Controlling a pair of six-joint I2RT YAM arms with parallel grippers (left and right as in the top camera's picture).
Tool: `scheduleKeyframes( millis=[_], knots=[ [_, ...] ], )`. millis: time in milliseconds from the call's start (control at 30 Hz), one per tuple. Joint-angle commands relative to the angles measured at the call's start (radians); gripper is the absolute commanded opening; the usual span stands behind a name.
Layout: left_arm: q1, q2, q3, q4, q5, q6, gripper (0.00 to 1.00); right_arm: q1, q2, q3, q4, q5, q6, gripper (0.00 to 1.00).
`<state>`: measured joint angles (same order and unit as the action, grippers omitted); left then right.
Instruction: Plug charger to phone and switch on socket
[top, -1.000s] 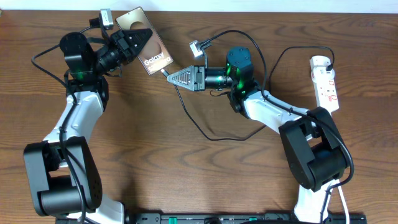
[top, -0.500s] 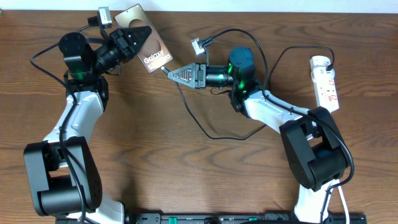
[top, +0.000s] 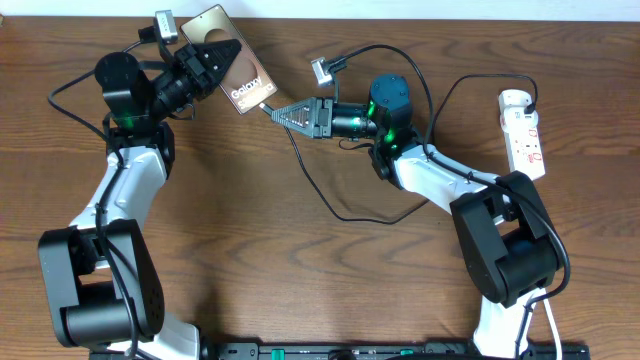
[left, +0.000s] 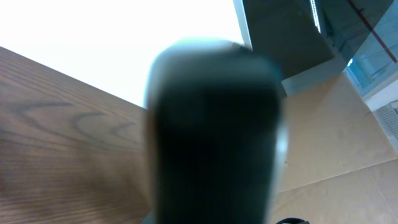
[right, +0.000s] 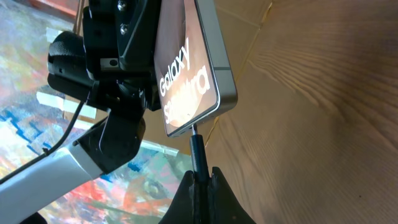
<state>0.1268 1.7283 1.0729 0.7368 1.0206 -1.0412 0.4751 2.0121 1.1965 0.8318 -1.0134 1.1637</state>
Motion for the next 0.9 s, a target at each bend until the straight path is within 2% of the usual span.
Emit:
scheduleKeyframes(
  millis=[0,333,867],
  knots=[
    [-0.022,-0.005,0.01,0.01,0.058,-0.027,0.07,-0.015,0.004,0.019,0.004,0.119,0.025,0.01],
    [-0.024,-0.005,0.01,0.01,0.032,-0.027,0.07,0.003,0.004,0.019,0.025,0.17,0.074,0.01],
    [-0.068,-0.005,0.01,0.01,-0.047,-0.057,0.07,0.032,0.004,0.019,0.025,0.196,0.075,0.01]
  ],
)
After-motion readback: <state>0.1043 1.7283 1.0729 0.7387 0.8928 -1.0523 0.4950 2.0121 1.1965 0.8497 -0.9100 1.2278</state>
